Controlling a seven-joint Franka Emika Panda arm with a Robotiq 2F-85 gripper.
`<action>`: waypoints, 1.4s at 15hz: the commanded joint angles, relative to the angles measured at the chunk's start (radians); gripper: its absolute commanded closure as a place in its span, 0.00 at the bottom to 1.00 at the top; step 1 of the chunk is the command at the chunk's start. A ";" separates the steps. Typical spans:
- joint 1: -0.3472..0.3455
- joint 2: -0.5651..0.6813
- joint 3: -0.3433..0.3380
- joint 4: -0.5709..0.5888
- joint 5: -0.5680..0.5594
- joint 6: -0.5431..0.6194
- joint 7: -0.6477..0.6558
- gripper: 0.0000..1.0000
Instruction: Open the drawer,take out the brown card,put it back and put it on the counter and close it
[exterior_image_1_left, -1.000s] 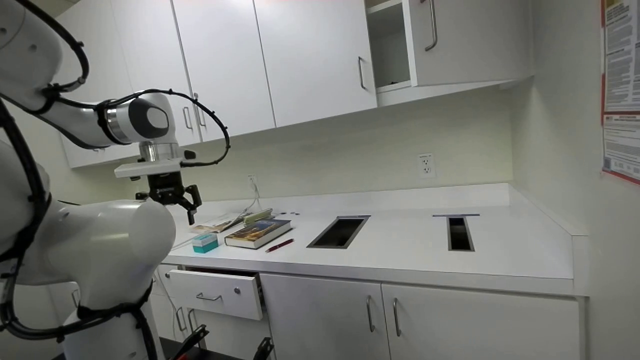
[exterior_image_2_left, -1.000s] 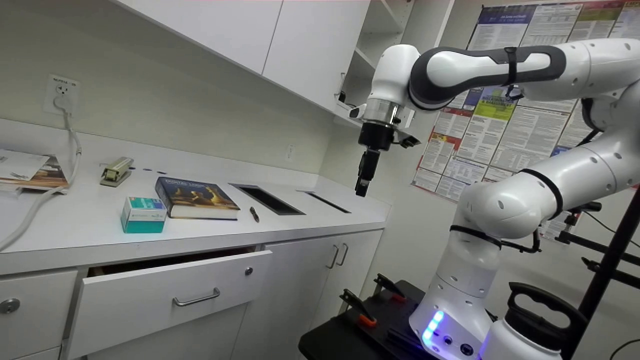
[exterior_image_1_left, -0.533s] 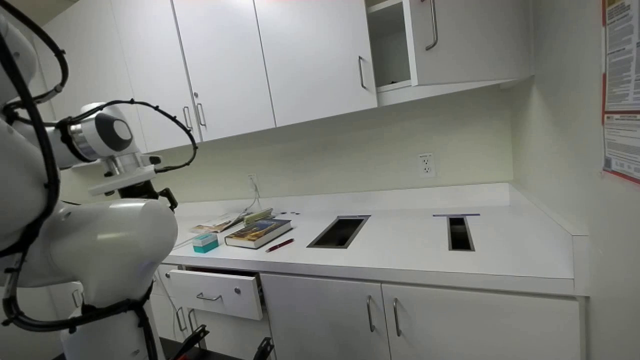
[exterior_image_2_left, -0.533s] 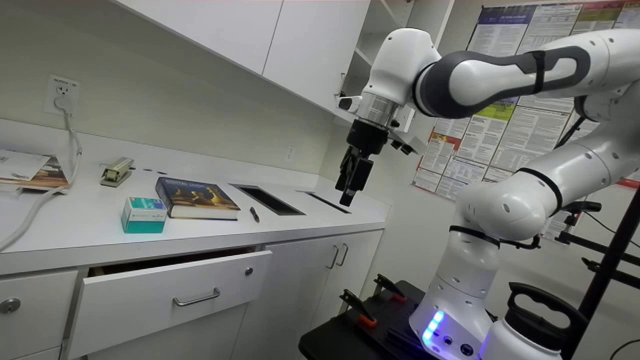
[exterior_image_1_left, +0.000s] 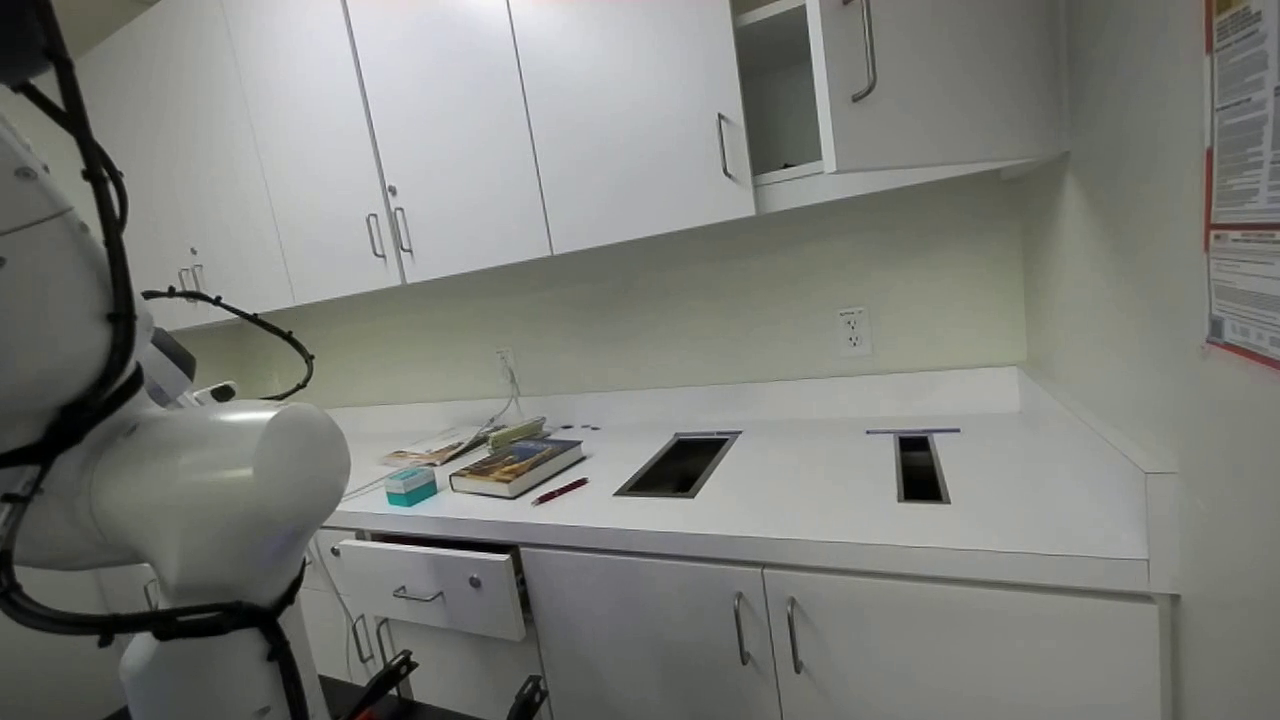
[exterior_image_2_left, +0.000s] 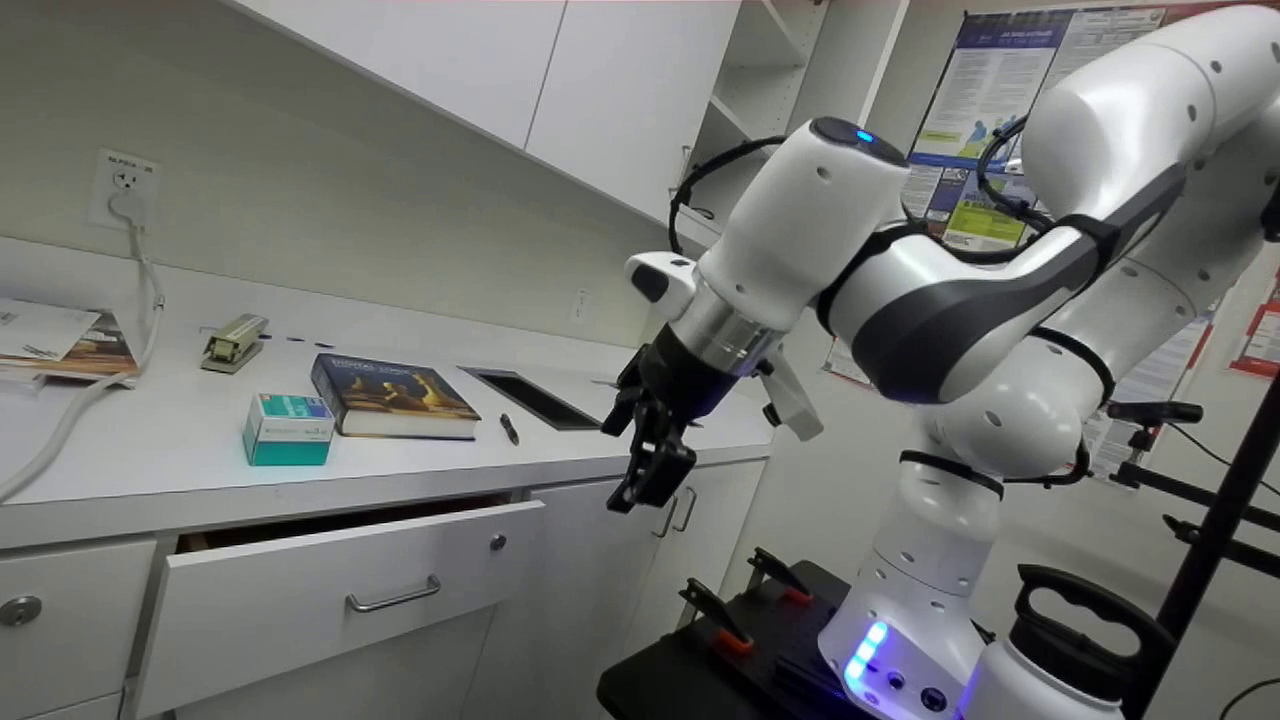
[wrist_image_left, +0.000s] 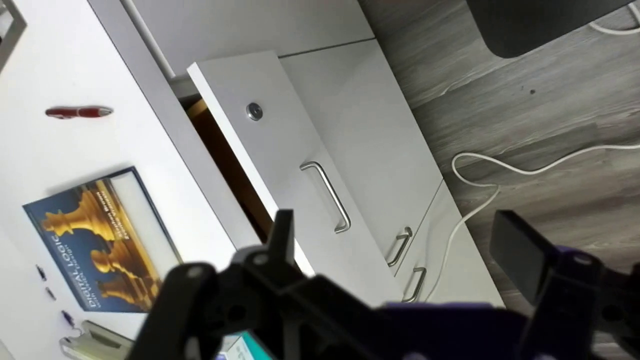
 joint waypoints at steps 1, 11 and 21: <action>-0.156 0.183 0.147 0.084 -0.151 0.042 0.127 0.00; -0.236 0.262 0.324 0.174 -0.377 -0.245 0.222 0.00; -0.265 0.659 0.493 0.245 -0.787 -0.770 0.321 0.00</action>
